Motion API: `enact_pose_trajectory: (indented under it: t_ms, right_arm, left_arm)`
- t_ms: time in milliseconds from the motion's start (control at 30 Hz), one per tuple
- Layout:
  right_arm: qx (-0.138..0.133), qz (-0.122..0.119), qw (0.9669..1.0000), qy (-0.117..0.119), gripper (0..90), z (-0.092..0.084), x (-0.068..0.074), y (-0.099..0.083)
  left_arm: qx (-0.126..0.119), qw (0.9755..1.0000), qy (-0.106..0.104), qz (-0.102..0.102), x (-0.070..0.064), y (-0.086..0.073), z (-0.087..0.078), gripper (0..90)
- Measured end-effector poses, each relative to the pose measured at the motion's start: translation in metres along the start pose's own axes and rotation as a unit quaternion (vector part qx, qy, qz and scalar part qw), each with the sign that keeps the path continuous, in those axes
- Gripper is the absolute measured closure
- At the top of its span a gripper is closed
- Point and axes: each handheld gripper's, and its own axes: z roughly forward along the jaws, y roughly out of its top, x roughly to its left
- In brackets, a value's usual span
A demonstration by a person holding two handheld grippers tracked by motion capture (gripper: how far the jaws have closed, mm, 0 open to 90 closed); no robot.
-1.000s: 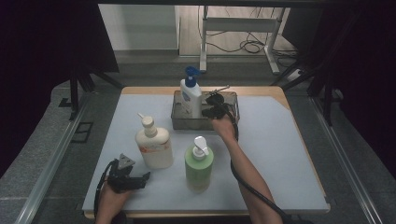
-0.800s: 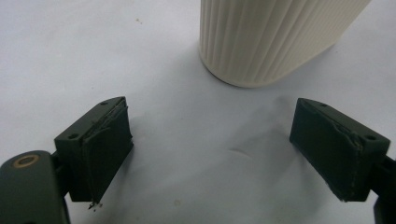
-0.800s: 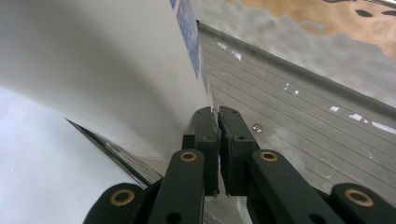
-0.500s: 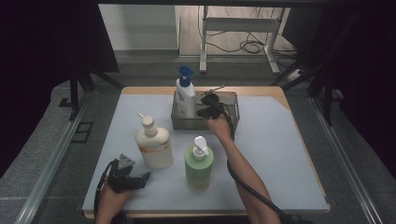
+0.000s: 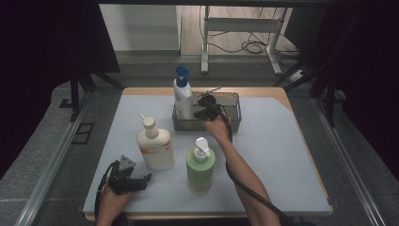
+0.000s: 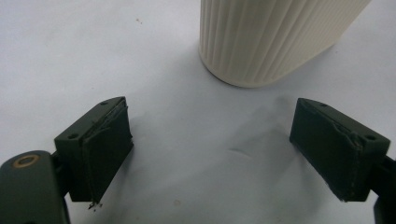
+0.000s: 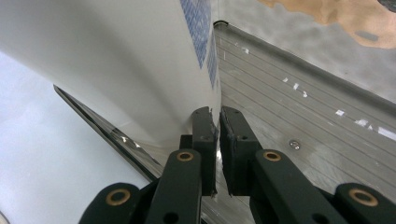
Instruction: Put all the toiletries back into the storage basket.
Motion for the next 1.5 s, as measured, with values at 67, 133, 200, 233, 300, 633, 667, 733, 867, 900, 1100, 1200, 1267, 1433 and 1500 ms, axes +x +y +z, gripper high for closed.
enact_pose_trajectory:
  t_ms: [67, 133, 200, 233, 300, 633, 667, 733, 867, 900, 1100, 1200, 1267, 1433, 1500]
  right_arm:
    - [-0.002, -0.003, 1.0, 0.001, 84.4, 0.0, 0.001, 0.0]
    - [-0.002, -0.006, 1.0, 0.001, 84.6, -0.001, 0.002, 0.001]
    - [-0.003, -0.004, 1.0, 0.003, 84.4, -0.001, 0.003, 0.002]
    - [-0.003, -0.003, 1.0, 0.006, 84.3, -0.001, 0.004, 0.002]
    - [-0.002, -0.008, 0.9999, 0.011, 83.8, 0.0, 0.005, 0.002]
    - [-0.004, -0.029, 0.9994, 0.019, 83.8, 0.002, 0.02, 0.006]
    - [-0.005, -0.027, 0.9994, 0.022, 83.8, 0.001, 0.019, 0.006]
    - [-0.006, -0.028, 0.9993, 0.022, 84.0, 0.001, 0.02, 0.006]
    - [-0.009, -0.029, 0.9993, 0.022, 84.5, 0.001, 0.022, 0.006]
    - [-0.01, -0.029, 0.9993, 0.023, 84.5, 0.001, 0.022, 0.006]
    - [-0.013, -0.029, 0.9991, 0.026, 84.5, -0.001, 0.023, 0.006]
    - [-0.014, -0.027, 0.9992, 0.026, 83.4, -0.002, 0.022, 0.006]
    - [-0.015, -0.027, 0.9992, 0.024, 81.5, -0.002, 0.022, 0.005]
    - [-0.022, -0.033, 0.9991, 0.019, 74.7, -0.003, 0.021, 0.004]
    - [-0.024, -0.033, 0.999, 0.018, 73.6, -0.004, 0.02, 0.004]
  left_arm:
    - [0.0, 1.0, 0.0, 0.0, 0.0, 0.0, 0.0, 12.2]
    - [0.0, 1.0, 0.0, 0.0, 0.0, 0.0, 0.0, 12.3]
    - [0.0, 1.0, 0.0, 0.0, 0.0, 0.0, 0.0, 12.2]
    - [0.0, 1.0, 0.0, 0.0, 0.0, 0.0, 0.0, 12.2]
    - [0.0, 1.0, 0.0, 0.0, 0.0, 0.0, 0.0, 12.2]
    - [0.0, 1.0, 0.0, 0.0, 0.0, 0.0, 0.0, 12.3]
    - [0.0, 1.0, 0.0, 0.0, 0.0, 0.0, 0.0, 12.3]
    - [0.0, 1.0, 0.0, 0.0, 0.0, 0.0, 0.0, 12.2]
    - [0.0, 1.0, 0.0, 0.0, 0.0, 0.0, 0.0, 12.2]
    - [0.0, 1.0, 0.0, 0.0, 0.0, 0.0, 0.0, 12.2]
    - [0.0, 1.0, 0.0, 0.0, 0.0, 0.0, 0.0, 12.2]
    - [0.0, 1.0, 0.0, 0.0, 0.0, 0.0, 0.0, 12.2]
    - [0.0, 1.0, 0.0, 0.0, 0.0, 0.0, 0.0, 12.2]
    - [0.0, 1.0, 0.0, 0.0, 0.0, 0.0, 0.0, 12.2]
    - [0.0, 1.0, 0.0, 0.0, 0.0, 0.0, 0.0, 12.2]
